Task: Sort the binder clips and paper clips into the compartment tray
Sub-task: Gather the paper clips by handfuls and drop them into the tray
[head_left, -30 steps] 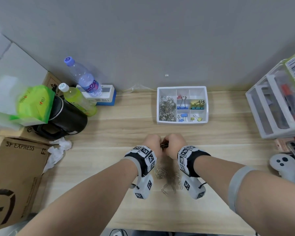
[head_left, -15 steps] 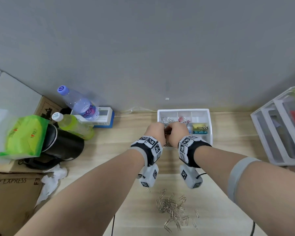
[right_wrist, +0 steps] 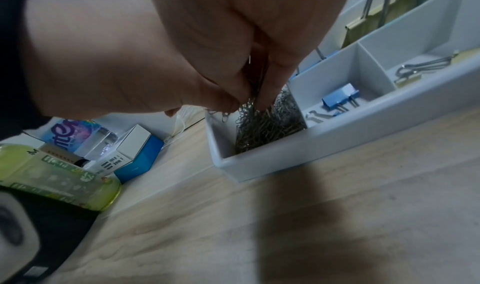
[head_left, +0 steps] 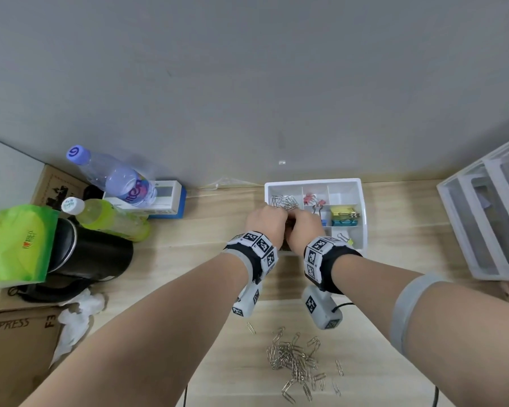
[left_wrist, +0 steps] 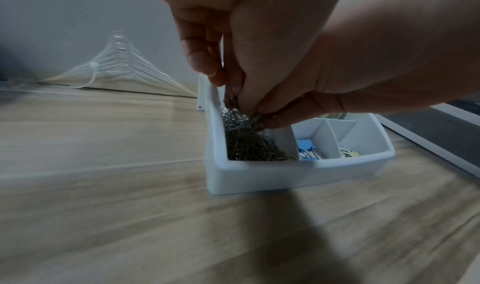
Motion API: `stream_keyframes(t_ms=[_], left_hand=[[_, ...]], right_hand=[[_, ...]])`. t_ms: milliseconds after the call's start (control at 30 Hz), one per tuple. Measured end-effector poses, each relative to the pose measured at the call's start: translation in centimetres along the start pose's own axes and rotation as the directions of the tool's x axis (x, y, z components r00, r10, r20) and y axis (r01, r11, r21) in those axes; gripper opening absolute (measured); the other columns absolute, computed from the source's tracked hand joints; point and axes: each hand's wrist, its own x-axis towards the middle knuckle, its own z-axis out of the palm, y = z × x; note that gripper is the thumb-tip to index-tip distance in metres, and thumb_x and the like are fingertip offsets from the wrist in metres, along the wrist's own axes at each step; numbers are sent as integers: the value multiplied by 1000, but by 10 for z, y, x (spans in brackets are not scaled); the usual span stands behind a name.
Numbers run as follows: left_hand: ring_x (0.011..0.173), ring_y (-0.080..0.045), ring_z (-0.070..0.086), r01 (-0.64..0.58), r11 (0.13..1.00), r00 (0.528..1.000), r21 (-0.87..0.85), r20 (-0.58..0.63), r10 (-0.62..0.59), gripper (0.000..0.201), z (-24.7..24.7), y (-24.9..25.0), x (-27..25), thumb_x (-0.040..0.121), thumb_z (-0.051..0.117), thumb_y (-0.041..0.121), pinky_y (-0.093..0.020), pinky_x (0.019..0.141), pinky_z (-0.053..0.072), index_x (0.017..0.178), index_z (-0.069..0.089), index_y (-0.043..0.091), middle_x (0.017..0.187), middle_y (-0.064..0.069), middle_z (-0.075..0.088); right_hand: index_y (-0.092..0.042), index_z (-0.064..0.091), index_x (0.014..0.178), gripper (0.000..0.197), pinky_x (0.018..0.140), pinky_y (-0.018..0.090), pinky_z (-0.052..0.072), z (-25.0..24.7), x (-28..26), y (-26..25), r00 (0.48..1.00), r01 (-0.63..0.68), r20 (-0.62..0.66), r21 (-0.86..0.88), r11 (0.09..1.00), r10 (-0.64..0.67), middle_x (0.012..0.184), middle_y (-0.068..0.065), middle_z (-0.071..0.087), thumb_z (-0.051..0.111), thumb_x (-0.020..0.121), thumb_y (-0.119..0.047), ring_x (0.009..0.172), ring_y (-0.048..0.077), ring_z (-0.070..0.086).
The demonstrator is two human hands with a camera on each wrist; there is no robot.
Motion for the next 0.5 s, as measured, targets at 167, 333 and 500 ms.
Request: stream_keyframes(t_ms=[167, 333, 500], left_hand=[[93, -29, 66, 31, 996, 999, -85, -3, -32, 24, 3, 2, -3, 90, 49, 11, -35, 69, 50, 104, 68, 19, 100, -6, 68], [94, -28, 65, 26, 993, 999, -115, -38, -31, 22, 4, 1, -13, 87, 51, 12, -35, 70, 50, 97, 69, 18, 100, -6, 66], [107, -26, 53, 32, 982, 991, -184, -124, -56, 22, 14, -8, -33, 94, 48, 18, -38, 78, 52, 99, 69, 13, 103, -6, 63]], right_hand=[[-13, 71, 106, 29, 85, 33, 52, -3, -7, 2, 999, 21, 26, 12, 1000, -21, 104, 12, 72, 54, 84, -4, 98, 30, 66], [-12, 71, 103, 28, 78, 33, 55, -6, -17, 1, 998, 36, 45, -36, 999, -34, 100, 13, 71, 55, 82, -5, 93, 30, 66], [-16, 68, 118, 39, 86, 32, 54, -8, -28, 5, 994, 103, 45, -88, 991, -100, 116, 7, 68, 55, 83, -4, 104, 25, 64]])
